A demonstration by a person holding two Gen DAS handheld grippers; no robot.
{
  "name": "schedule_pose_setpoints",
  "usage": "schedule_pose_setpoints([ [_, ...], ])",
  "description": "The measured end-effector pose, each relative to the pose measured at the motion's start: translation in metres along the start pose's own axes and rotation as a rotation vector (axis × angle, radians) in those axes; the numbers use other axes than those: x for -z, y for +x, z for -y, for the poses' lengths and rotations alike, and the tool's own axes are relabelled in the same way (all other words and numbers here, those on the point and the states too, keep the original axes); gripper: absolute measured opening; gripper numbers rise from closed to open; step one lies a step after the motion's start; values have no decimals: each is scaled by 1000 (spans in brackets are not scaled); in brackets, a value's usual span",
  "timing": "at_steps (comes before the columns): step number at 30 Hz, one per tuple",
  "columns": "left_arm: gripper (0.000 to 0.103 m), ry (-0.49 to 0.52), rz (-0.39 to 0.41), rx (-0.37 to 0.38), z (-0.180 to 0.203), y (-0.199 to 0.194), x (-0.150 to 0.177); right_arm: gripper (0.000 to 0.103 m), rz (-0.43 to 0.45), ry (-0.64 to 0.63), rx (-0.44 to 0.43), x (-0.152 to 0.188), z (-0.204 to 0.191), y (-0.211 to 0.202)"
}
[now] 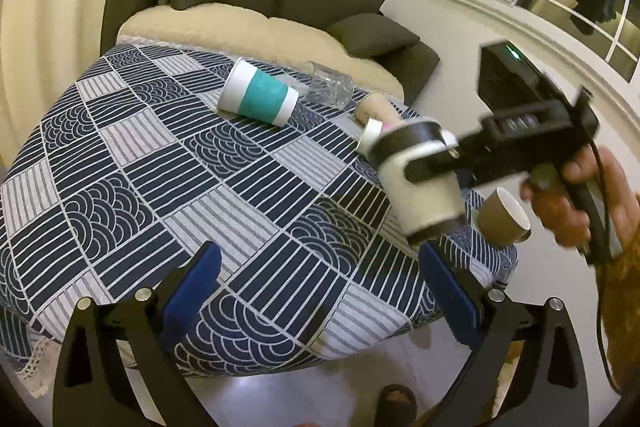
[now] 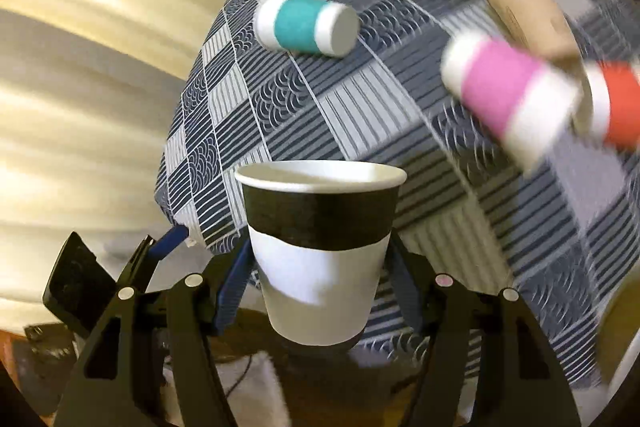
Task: Flip cup upright
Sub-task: 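Lift the black-band cup with the right gripper and turn it upright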
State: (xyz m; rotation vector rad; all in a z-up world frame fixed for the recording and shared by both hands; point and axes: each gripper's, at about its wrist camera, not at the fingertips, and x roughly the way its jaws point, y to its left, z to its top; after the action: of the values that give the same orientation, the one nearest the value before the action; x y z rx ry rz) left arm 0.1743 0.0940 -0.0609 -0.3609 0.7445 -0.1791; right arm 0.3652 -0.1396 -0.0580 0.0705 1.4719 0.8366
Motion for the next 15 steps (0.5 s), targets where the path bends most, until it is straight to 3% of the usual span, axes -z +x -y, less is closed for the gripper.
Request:
schedule_pose_setpoints([
  [5, 96, 9, -15, -9, 1, 0, 3, 64, -34, 87, -41, 20, 15, 24],
  [15, 96, 11, -91, 35, 8, 9, 8, 66, -30, 96, 9, 18, 20, 44],
])
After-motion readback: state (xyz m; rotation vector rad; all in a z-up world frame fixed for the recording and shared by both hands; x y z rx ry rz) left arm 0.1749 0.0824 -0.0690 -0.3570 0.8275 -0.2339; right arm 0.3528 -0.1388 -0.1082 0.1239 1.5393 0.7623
